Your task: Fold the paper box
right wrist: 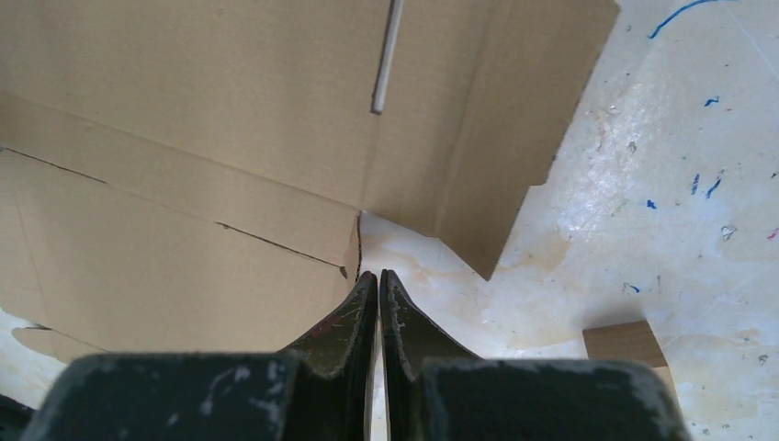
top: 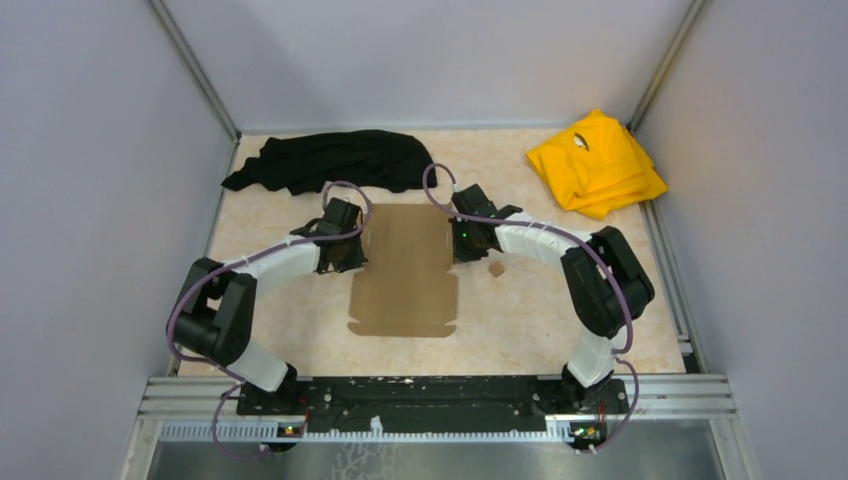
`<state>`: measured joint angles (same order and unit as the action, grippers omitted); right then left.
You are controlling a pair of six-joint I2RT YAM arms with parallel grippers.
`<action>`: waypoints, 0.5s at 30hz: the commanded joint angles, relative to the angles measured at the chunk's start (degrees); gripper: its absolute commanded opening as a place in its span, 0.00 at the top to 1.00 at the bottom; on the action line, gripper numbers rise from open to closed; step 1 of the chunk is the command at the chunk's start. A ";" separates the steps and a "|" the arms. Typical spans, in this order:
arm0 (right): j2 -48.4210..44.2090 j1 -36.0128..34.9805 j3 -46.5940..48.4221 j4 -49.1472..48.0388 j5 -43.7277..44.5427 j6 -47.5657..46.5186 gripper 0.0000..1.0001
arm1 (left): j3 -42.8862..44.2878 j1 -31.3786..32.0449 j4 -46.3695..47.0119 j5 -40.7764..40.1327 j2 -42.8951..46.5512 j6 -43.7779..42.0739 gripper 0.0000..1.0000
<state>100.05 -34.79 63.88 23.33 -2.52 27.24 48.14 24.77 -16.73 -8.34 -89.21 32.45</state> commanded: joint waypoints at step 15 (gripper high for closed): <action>1.70 -3.06 4.50 -0.86 -0.55 1.02 0.96 | 2.99 2.18 -0.58 -0.36 -1.29 1.19 1.00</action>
<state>100.99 -36.38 64.84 23.57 -2.85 27.40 49.06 26.20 -16.91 -8.40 -90.24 32.99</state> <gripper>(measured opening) 0.042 0.005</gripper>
